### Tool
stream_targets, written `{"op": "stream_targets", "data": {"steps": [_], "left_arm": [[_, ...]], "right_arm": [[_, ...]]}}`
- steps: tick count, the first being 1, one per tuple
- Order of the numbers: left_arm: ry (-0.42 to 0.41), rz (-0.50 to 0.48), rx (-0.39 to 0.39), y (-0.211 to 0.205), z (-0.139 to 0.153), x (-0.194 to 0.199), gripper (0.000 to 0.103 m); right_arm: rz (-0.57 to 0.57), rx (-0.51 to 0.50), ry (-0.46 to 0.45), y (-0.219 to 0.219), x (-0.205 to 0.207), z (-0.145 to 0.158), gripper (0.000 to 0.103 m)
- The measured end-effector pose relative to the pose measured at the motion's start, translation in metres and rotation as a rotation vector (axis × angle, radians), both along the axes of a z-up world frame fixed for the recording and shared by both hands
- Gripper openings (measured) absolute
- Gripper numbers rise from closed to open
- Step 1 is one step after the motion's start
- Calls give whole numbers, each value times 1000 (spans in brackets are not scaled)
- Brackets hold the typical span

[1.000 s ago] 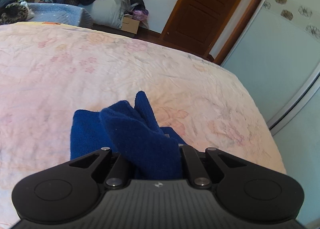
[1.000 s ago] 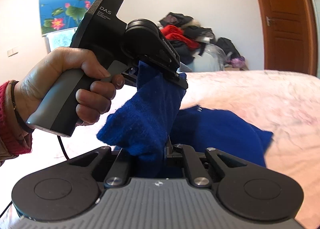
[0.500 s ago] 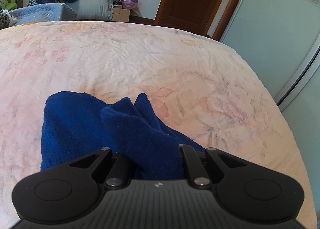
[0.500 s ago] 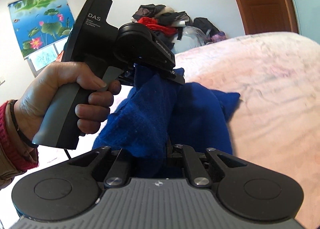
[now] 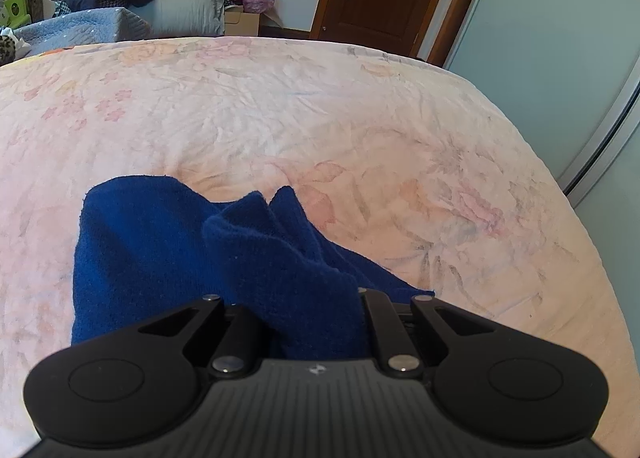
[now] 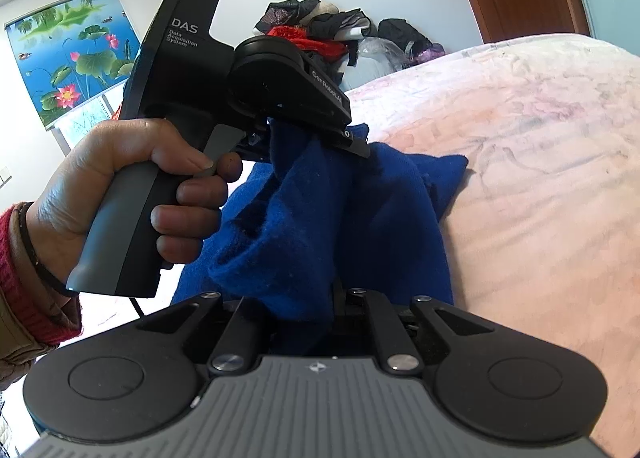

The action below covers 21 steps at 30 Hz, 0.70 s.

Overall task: Fold small clothes
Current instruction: 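Lift the gripped sweater edges with both grippers and fold them together, then lower the folded sweater onto the bed and open both grippers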

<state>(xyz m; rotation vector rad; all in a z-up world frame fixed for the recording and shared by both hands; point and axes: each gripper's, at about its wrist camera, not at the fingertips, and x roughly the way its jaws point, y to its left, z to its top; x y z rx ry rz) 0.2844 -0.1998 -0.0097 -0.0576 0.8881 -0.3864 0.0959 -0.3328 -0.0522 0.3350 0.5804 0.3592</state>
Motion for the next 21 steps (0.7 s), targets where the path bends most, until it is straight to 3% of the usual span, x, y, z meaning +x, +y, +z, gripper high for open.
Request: {"op": "stream_targets", "data": {"steps": [13,19,21], "left_arm": [[13,-25,12,-6,-3,3,9],[-2,-54,27,-10,-1,0,15],[-1,-55,-7,-8,2,2,26]], "right_arm": [[-1,37,26,-3,-3,-7,12],[-8,100,64,-10,-1,-12,12],[-2,114,80,-12,0,-13,13]]}}
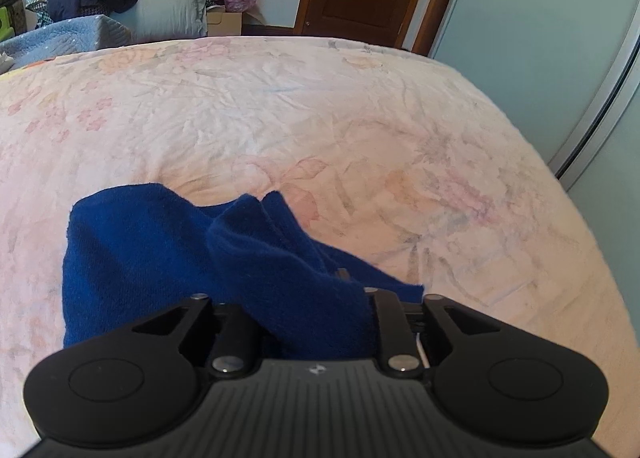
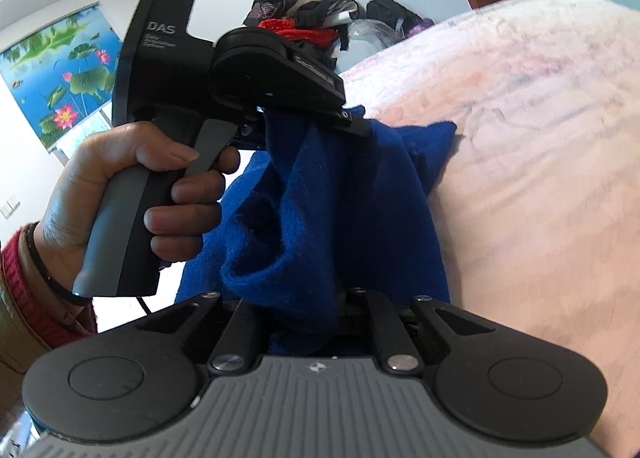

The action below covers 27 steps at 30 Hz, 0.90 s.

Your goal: Fold small clothes

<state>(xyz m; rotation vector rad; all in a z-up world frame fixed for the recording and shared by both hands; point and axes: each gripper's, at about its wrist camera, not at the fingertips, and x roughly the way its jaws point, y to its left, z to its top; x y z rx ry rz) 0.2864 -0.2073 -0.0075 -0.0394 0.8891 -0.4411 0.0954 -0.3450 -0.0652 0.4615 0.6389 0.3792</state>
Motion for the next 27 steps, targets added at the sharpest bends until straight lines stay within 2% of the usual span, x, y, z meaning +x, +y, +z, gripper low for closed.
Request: {"op": "stream_targets", "data": {"steps": [1,2,4,7,10,12,13,15,18,21,24,27], "left_arm": [[-2,2,-27,2,2,1,37],[-6,10,-55,4,5,3,55],[-37,28,-111,9,12,3,79],[-97,40,-164,16,26,0,80],[-114,80,-200,31,37,0,80],[-126,99,-205,46,43,-2,80],[-125,109,-191,55,44,-4,80],[-122,130,-148,72,42,-12,80],[-136,143,-72,93,32,-34,80],[-159,136,-15,104,23,-60,80],[-188,93,32,107,12,-83,80],[-155,17,70,109,-5,-91,81]], "right_arm": [[2,-3,4,0,-1,0,13],[0,-6,6,-1,-1,-1,13],[-8,1,17,-3,-2,-3,18],[-17,28,34,-8,-3,-6,20],[-7,41,55,-14,-5,-6,25],[3,40,61,-20,-11,-1,37],[10,37,61,-24,-15,3,41],[20,25,57,-32,-25,11,58],[-9,-39,16,-47,-37,31,66],[-79,-73,-35,-57,-31,50,65],[-36,-52,-63,-48,-8,55,65],[1,-157,-22,-26,16,41,68]]}}
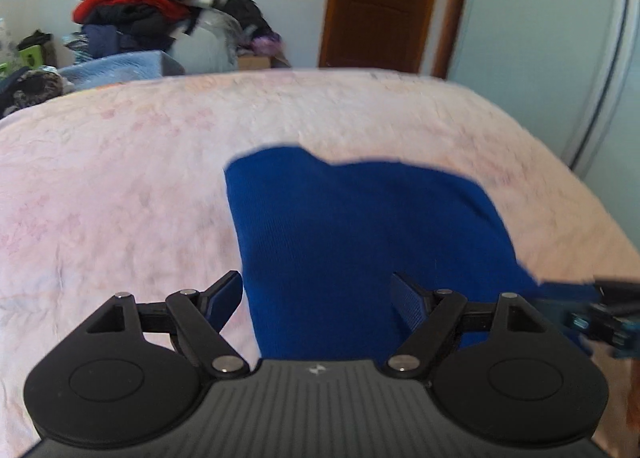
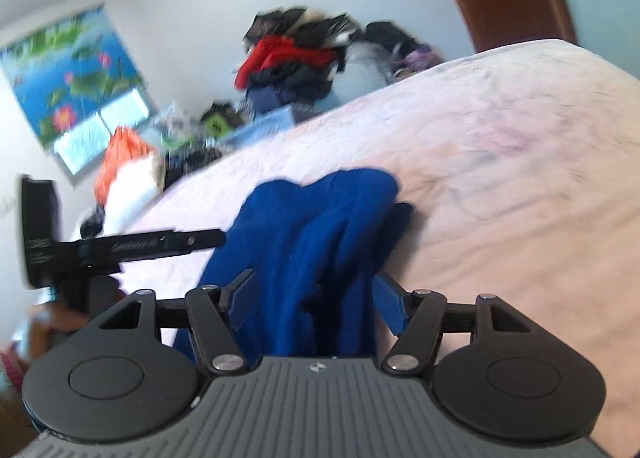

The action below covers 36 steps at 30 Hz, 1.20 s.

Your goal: Fold small clothes

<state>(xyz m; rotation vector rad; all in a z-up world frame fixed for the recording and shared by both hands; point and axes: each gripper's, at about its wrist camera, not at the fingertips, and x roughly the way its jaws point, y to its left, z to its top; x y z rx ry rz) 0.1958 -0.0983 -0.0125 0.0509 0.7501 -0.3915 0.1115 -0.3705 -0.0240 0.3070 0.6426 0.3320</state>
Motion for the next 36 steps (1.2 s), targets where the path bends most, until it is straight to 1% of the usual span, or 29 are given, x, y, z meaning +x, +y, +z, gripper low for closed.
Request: {"op": "stream_targets", "data": {"steps": [1,2,3,4,5,6,7,9,11,12,13,15,17,18,20,23,25,27,28,29,30,31,32,34,35,36], "left_arm": [[8,-10,10,4,-5,-1,81],[11,-9,5,9,-8,-1,81],[17,-11,-24,16,-9,0,81],[40,-12,-70,25,-10,1,81],[79,-12,-125,33,-13,3,81],[129,-14,-192,41,-16,5,81],[168,-18,-246,48,-20,5,81],[222,-27,-315,58,-30,3,81],[229,-43,-361,62,-39,0,81],[223,-48,-373,63,-41,-1,81],[219,-55,-387,63,-43,0,81],[232,-91,-435,61,-45,6,82],[257,-116,-477,57,-50,14,85],[252,-121,-495,55,-53,17,85],[235,-121,-535,53,-57,23,86],[243,-90,-625,55,-64,30,85],[244,-79,-655,58,-67,32,85],[230,-76,-645,57,-67,29,80],[220,-68,-624,56,-67,28,69],[215,-58,-606,56,-67,26,57],[214,-38,-598,59,-66,22,52],[225,-19,-607,62,-67,22,45],[241,-4,-623,67,-69,23,38],[250,13,-630,71,-70,23,32],[241,15,-618,70,-68,22,31],[225,15,-599,67,-66,20,30]], "right_arm": [[-10,-61,30,5,6,-6,68],[-25,-99,48,8,7,-11,68],[-37,-84,48,3,8,-13,68],[-49,-21,44,-7,8,-12,70],[-60,58,42,-19,10,-12,76],[-59,138,43,-30,15,-12,88],[-48,206,54,-38,22,-16,94],[-25,322,104,-51,39,-25,94],[13,411,173,-57,57,-37,94],[29,428,182,-56,63,-39,94],[68,426,174,-53,68,-39,94],[145,415,193,-42,77,-39,95],[201,358,191,-27,85,-37,94],[230,342,194,-19,90,-36,94],[257,317,179,-6,95,-34,94],[284,326,167,2,105,-33,94],[295,315,155,6,107,-32,94],[282,330,154,7,108,-32,96],[277,325,149,8,108,-32,96],[275,313,144,11,107,-31,94],[278,299,139,11,105,-32,91],[276,284,133,13,105,-32,89],[267,276,133,14,104,-33,83],[243,297,167,9,105,-37,60],[218,316,199,7,107,-43,34],[201,357,210,4,107,-47,35]]}}
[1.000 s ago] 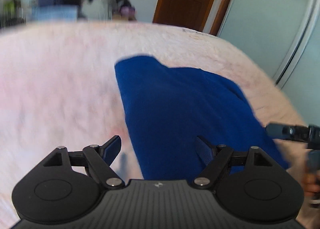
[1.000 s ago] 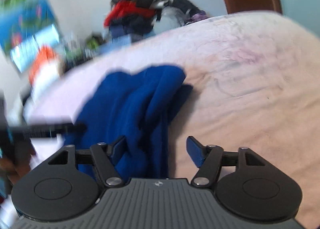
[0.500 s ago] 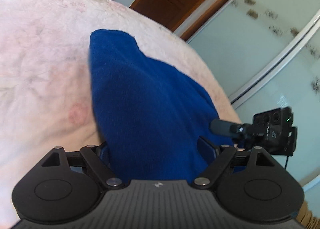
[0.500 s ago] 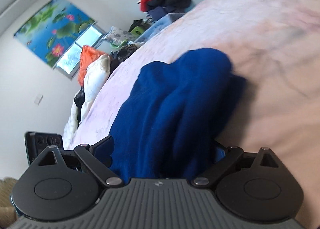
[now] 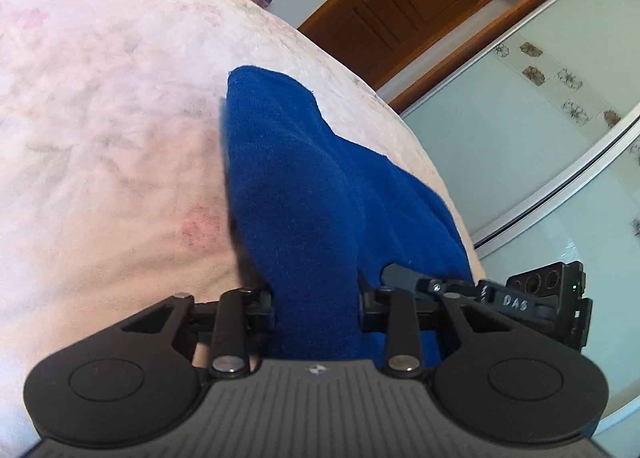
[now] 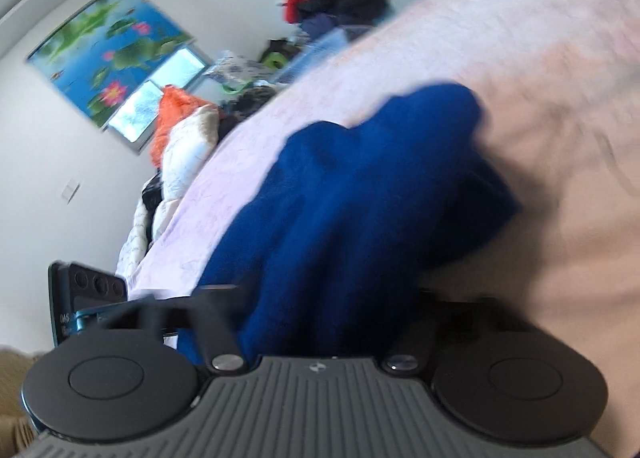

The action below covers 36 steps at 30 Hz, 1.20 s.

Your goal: Fold small clothes

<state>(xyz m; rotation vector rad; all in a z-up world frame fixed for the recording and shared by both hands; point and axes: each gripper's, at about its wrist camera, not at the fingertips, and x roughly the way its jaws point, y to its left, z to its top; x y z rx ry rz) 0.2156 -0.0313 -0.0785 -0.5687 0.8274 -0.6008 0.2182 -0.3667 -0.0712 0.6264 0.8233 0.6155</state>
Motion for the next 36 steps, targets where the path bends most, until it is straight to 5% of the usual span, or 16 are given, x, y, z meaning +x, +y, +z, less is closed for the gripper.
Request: {"op": "stream_targets", "data": {"steps": [13,22,26,31,36], "left_arm": [[-186,23,80,20,57,-9,26],[-333,79,198,39,128,36,26],[-194,106,171,55,127,57,26],[11,92,231,65,82,43,26],[108,97,233,74,42,33,30]], "right_arm": [[-11,7,-117,31,-8,47,33],[-11,3,-251,72,41,97,33],[-15,49,-232,82,71,106,33],[12,23,-35,97,72,62,33],[49,-49,72,111,47,19,42]]}}
